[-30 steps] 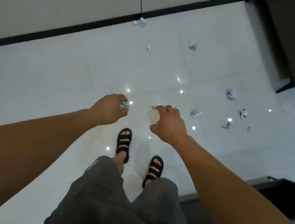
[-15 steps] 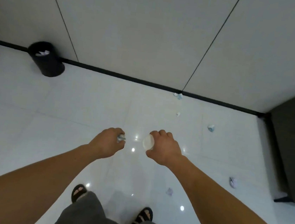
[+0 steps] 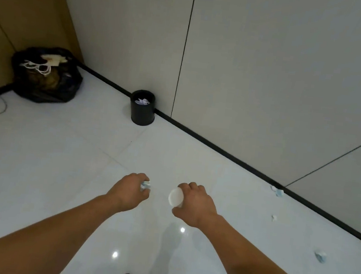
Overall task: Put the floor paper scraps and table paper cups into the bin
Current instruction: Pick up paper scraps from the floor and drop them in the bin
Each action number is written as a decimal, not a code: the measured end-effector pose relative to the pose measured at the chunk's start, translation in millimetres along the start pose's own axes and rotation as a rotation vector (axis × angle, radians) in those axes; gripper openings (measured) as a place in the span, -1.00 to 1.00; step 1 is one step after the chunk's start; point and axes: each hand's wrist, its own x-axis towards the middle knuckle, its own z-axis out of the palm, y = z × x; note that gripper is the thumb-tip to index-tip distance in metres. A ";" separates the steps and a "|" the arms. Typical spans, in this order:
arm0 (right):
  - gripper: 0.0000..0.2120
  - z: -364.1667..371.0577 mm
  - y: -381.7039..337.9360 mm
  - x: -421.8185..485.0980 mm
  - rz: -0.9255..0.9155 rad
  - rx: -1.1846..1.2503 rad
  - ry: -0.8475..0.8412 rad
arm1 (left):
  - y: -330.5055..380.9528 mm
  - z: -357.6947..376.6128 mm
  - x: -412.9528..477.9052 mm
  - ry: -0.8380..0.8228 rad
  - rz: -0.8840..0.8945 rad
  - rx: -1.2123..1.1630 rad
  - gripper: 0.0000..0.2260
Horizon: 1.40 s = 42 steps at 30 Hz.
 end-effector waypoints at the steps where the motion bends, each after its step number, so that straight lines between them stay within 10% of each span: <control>1: -0.40 -5.0 -10.9 13.9 -0.020 0.002 0.006 | -5.2 -11.2 9.0 0.016 -0.012 -0.012 -0.67; 25: -0.40 -144.8 -143.5 435.0 -0.322 -0.102 -0.035 | -93.4 -237.4 311.0 0.147 -0.184 -0.079 -0.67; 42: -0.38 -187.8 -225.4 665.3 -0.009 0.141 -0.034 | -165.1 -413.9 581.4 -0.057 -0.025 0.030 -0.67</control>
